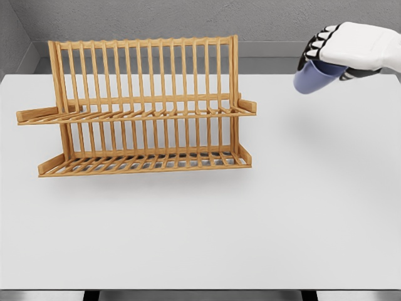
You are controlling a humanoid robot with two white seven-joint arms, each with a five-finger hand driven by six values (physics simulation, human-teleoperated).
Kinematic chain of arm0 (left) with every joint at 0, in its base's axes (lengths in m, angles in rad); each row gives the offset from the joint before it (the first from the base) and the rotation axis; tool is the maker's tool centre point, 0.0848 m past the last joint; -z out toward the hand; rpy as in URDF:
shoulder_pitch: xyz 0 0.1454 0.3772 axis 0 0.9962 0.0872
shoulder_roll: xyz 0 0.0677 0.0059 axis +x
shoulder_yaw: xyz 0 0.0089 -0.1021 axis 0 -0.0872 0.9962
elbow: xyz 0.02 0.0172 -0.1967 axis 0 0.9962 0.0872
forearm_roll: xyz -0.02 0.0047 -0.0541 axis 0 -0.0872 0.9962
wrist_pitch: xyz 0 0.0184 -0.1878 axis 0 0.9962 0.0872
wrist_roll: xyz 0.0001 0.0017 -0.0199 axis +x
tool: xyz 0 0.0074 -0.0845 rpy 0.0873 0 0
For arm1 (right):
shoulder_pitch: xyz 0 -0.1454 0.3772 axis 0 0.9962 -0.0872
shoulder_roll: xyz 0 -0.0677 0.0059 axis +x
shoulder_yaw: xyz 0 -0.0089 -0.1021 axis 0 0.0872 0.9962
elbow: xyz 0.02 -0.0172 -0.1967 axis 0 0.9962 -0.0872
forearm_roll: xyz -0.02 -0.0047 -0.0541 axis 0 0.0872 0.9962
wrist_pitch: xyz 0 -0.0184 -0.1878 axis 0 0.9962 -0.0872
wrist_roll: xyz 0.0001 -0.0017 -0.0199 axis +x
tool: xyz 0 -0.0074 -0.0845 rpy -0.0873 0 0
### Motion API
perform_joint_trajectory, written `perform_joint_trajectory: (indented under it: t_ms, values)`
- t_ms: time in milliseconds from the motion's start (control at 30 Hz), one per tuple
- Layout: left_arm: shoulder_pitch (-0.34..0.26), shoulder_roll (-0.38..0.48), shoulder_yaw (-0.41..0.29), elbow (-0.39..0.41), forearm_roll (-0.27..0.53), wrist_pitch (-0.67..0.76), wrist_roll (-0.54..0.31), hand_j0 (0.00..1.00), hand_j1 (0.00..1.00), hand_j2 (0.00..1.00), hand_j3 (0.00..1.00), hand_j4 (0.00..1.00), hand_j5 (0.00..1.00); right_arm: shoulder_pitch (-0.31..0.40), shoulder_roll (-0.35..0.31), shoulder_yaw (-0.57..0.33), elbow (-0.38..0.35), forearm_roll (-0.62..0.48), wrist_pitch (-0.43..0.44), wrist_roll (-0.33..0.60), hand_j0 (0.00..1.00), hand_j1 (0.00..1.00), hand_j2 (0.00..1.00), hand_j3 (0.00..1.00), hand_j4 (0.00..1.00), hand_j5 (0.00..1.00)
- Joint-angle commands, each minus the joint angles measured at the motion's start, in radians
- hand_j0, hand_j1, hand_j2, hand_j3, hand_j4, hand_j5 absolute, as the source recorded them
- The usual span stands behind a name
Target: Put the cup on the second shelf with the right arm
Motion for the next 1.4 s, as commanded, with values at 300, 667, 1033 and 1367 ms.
perform_joint_trajectory:
  t_ms: [300, 667, 1033, 1367]
  values:
    - [-0.002, 0.000, 0.000, 0.000, 0.000, 0.000, 0.000, 1.00, 1.00, 1.00, 1.00, 1.00, 1.00, -0.028, 0.072, -0.016, -0.135, -0.006, 0.031, -0.002, 0.69, 0.69, 0.69, 0.69, 0.69, 0.69]
    - [-0.002, 0.000, 0.000, 0.000, 0.000, 0.000, 0.000, 1.00, 1.00, 1.00, 1.00, 1.00, 1.00, -0.028, 0.115, -0.006, -0.192, -0.006, 0.031, -0.001, 0.69, 0.69, 0.69, 0.69, 0.69, 0.69]
    - [-0.002, 0.000, 0.000, 0.000, 0.000, 0.000, 0.000, 1.00, 1.00, 1.00, 1.00, 1.00, 1.00, -0.041, 0.169, 0.033, -0.198, -0.008, 0.067, 0.001, 0.69, 0.69, 0.69, 0.69, 0.69, 0.69]
    - [0.000, 0.000, 0.000, 0.000, 0.000, 0.000, 0.000, 1.00, 1.00, 1.00, 1.00, 1.00, 1.00, -0.038, 0.179, 0.090, -0.195, -0.006, 0.068, 0.002, 0.69, 0.69, 0.69, 0.69, 0.69, 0.69]
